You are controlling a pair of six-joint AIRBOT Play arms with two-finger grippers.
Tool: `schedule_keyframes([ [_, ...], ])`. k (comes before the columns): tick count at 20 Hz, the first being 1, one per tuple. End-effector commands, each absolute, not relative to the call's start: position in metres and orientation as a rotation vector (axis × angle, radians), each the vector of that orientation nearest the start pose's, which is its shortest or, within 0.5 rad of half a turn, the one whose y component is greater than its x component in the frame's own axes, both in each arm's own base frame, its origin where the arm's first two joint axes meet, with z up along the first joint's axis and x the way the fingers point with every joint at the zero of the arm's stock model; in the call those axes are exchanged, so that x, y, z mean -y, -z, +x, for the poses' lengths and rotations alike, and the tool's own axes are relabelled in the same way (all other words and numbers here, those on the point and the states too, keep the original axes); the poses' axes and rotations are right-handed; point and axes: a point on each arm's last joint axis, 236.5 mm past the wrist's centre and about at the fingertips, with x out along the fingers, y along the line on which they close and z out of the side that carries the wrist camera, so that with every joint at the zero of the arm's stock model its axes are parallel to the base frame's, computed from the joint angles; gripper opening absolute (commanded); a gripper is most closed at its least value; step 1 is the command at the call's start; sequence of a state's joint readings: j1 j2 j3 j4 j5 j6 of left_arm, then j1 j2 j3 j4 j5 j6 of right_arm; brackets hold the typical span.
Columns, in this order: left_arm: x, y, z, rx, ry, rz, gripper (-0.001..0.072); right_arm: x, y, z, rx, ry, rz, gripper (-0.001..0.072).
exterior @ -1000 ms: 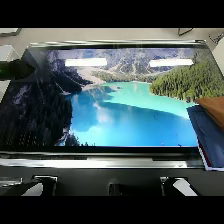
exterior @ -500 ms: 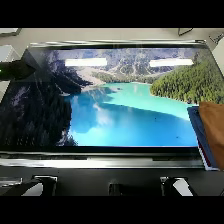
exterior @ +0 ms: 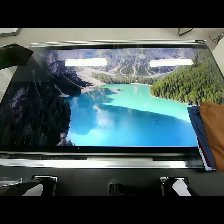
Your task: Fold the clothes and pants, and hang the long-sleeved shirts on hangers.
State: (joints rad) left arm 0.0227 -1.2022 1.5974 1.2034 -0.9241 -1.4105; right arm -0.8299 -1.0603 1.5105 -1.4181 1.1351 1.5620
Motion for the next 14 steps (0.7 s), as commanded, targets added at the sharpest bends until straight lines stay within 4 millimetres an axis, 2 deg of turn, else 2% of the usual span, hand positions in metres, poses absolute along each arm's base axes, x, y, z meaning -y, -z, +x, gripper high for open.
schedule_keyframes([
  [1,0.015,-0.227,0.496,-0.604,-0.049,0.046,0.0022,0.169,-0.293,0.403,-0.454,0.321,0.289,0.0680],
  [2,0.012,-0.189,0.490,-0.741,-0.087,0.049,0.0088,0.125,-0.261,0.419,-0.573,0.227,0.336,0.0661],
  [3,0.015,-0.152,0.479,-0.886,-0.088,0.033,0.0341,0.083,-0.220,0.428,-0.718,0.149,0.367,0.0605],
  [4,0.021,-0.109,0.460,-1.067,-0.079,0.006,0.0642,0.051,-0.178,0.428,-0.869,0.097,0.392,0.0606],
  [5,0.028,-0.071,0.434,-1.254,-0.066,-0.005,0.0704,0.023,-0.134,0.421,-1.037,0.061,0.409,0.0608],
  [6,0.031,-0.038,0.405,-1.430,-0.043,0.020,0.0705,0.002,-0.099,0.411,-1.177,0.036,0.419,0.0609],
  [7,0.037,-0.015,0.389,-1.505,-0.023,0.012,0.0704,-0.015,-0.072,0.400,-1.290,0.014,0.406,0.0609],
  [8,0.042,-0.005,0.384,-1.496,-0.013,-0.007,0.0704,-0.024,-0.056,0.394,-1.357,0.001,0.380,0.0609],
  [9,0.046,-0.002,0.387,-1.432,-0.023,-0.038,0.0703,-0.027,-0.047,0.391,-1.391,0.006,0.334,0.0609],
  [11,0.052,-0.003,0.393,-1.319,-0.017,-0.066,0.0704,-0.027,-0.045,0.394,-1.379,0.020,0.268,0.0609],
  [14,0.050,-0.004,0.392,-1.310,-0.010,-0.052,0.0704,-0.029,-0.044,0.392,-1.387,0.017,0.265,0.0609],
])
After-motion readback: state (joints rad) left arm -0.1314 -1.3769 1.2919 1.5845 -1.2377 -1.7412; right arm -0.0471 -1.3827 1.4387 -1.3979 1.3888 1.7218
